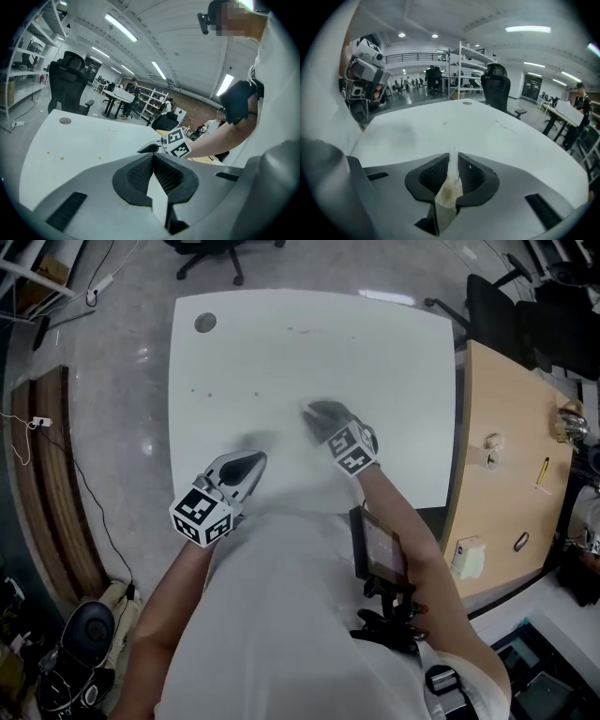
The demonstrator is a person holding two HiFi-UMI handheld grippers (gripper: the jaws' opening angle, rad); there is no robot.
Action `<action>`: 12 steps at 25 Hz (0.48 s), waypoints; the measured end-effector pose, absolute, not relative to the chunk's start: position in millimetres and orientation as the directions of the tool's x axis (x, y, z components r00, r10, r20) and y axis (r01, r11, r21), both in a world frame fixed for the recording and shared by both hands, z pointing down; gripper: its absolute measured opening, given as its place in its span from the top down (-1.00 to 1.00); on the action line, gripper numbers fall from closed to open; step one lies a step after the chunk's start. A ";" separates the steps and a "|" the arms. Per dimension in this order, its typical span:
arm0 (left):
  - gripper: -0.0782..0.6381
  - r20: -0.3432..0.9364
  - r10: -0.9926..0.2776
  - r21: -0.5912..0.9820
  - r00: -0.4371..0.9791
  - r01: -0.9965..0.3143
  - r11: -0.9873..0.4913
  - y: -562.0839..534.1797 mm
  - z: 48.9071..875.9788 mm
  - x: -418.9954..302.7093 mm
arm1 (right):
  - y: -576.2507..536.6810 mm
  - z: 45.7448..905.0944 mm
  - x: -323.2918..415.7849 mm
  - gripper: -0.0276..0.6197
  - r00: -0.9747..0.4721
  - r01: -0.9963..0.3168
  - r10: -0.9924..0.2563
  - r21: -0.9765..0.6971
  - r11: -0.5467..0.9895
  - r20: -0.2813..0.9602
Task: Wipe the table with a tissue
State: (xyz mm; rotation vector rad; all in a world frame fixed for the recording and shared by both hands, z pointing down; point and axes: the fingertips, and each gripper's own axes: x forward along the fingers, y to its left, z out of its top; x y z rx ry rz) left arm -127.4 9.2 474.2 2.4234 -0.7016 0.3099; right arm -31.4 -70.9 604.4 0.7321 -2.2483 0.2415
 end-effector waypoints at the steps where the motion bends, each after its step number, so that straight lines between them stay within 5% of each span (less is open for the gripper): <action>1: 0.76 0.371 -0.410 0.476 0.833 -0.549 -0.687 9.4 474.6 -127.4 | -79.8 604.6 -18.2 0.72 -0.531 -0.599 -0.462 0.071 0.798 0.710; 9: 0.76 0.379 -0.409 0.473 0.830 -0.554 -0.685 7.6 476.5 -124.1 | -128.2 598.7 126.9 0.72 -0.212 -0.924 -0.701 0.093 0.371 0.681; 12: 0.76 0.382 -0.408 0.477 0.829 -0.555 -0.681 8.1 478.6 -125.0 | -116.8 603.3 105.8 0.72 -0.258 -0.908 -0.679 0.067 0.413 0.687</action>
